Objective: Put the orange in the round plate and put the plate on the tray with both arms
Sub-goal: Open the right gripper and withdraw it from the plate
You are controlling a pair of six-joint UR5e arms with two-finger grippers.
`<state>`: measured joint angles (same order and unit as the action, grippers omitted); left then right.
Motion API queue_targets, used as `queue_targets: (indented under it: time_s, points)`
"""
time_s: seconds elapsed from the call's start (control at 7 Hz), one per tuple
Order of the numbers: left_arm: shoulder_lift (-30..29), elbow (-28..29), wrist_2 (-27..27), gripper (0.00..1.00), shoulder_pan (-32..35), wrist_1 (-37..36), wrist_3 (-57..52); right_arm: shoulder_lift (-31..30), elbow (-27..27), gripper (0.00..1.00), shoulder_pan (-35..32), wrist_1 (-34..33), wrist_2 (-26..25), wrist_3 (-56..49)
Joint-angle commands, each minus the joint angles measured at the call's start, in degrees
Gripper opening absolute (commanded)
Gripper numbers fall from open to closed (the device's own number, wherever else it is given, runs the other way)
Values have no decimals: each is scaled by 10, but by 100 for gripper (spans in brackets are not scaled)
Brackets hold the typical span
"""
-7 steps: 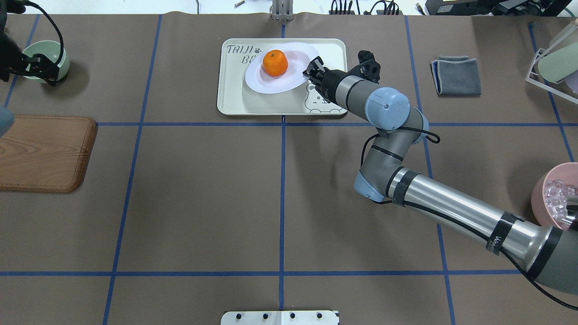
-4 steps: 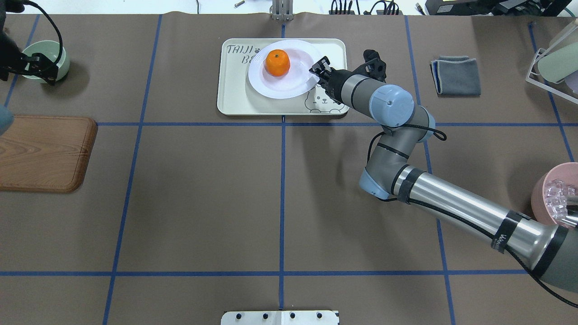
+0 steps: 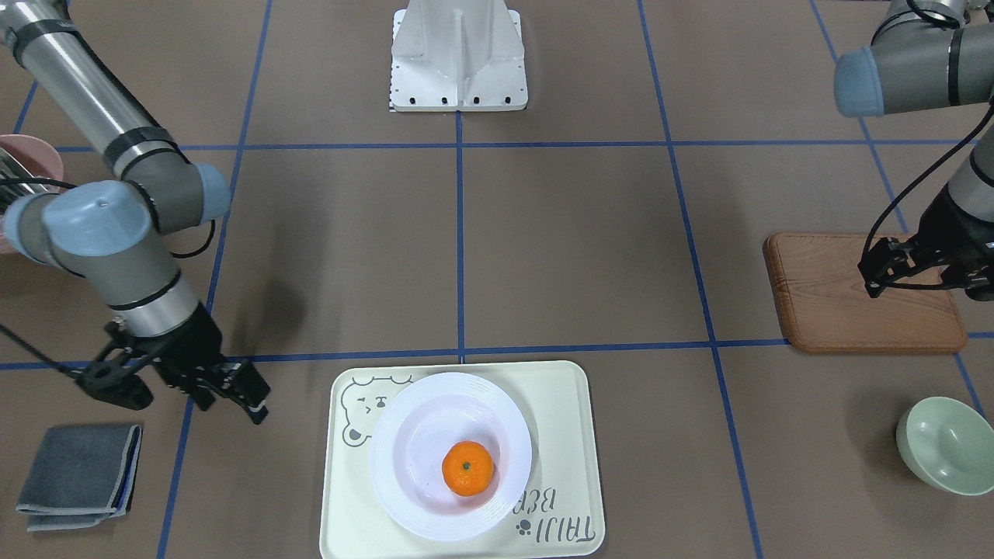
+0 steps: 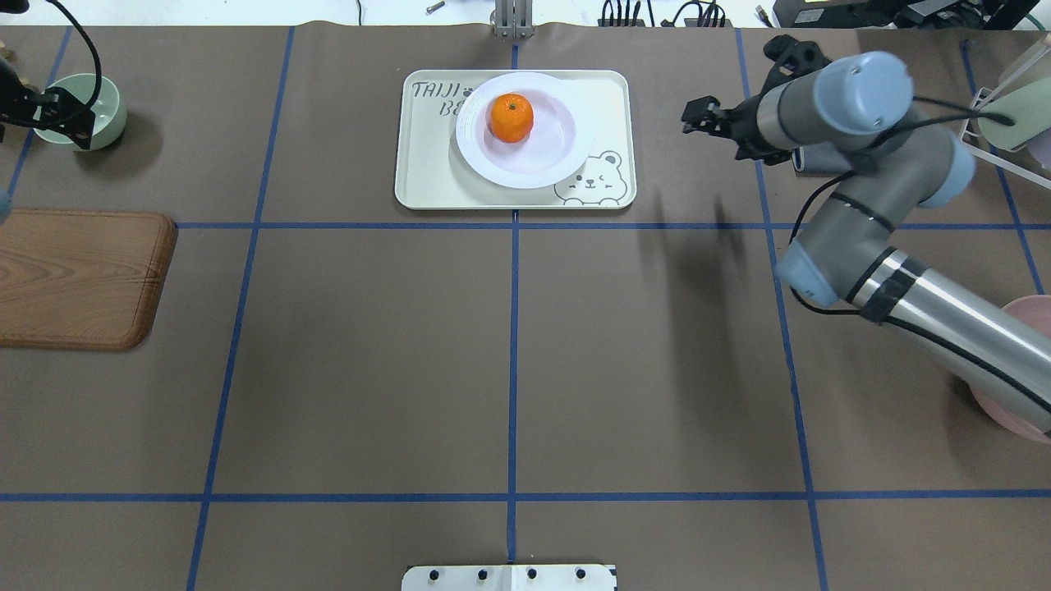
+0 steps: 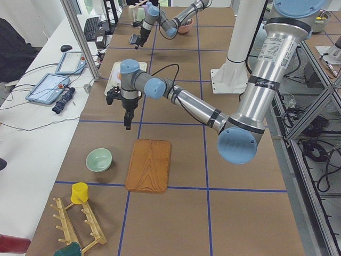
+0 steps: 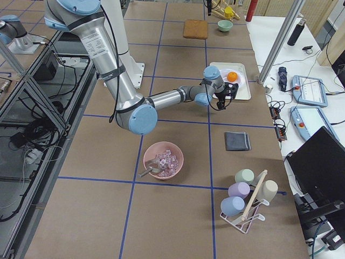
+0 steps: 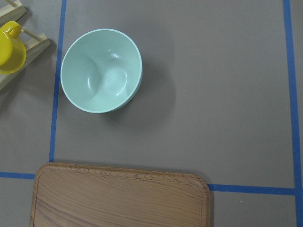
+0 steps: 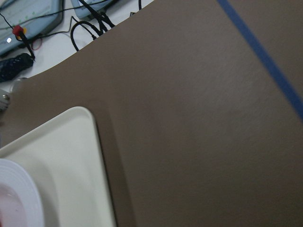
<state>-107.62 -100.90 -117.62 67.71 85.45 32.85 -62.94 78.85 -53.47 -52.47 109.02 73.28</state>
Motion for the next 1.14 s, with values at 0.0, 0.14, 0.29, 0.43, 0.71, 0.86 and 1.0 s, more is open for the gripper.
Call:
queue_targets:
  time_s: [0.0,0.14,0.29,0.43,0.71,0.86,1.0]
  points:
    - [3,-5,-7,98,11,0,-2,-128,131,100,-100,-132,72,-253]
    - [14,-9,-13,98,23,-2,-46,-214,173,100,-175,-141,141,-363]
    - [35,-9,-49,98,49,-2,-101,-268,173,100,-255,-143,224,-467]
    - [66,-11,-83,98,85,-1,-138,-307,172,100,-317,-175,271,-562]
    - [118,-7,-96,98,150,-13,-253,-324,169,100,-348,-275,272,-666]
    - [142,-3,-96,98,177,-28,-292,-322,171,100,-362,-328,269,-707]
    - [165,8,-97,98,195,-30,-334,-319,175,100,-354,-369,268,-715]
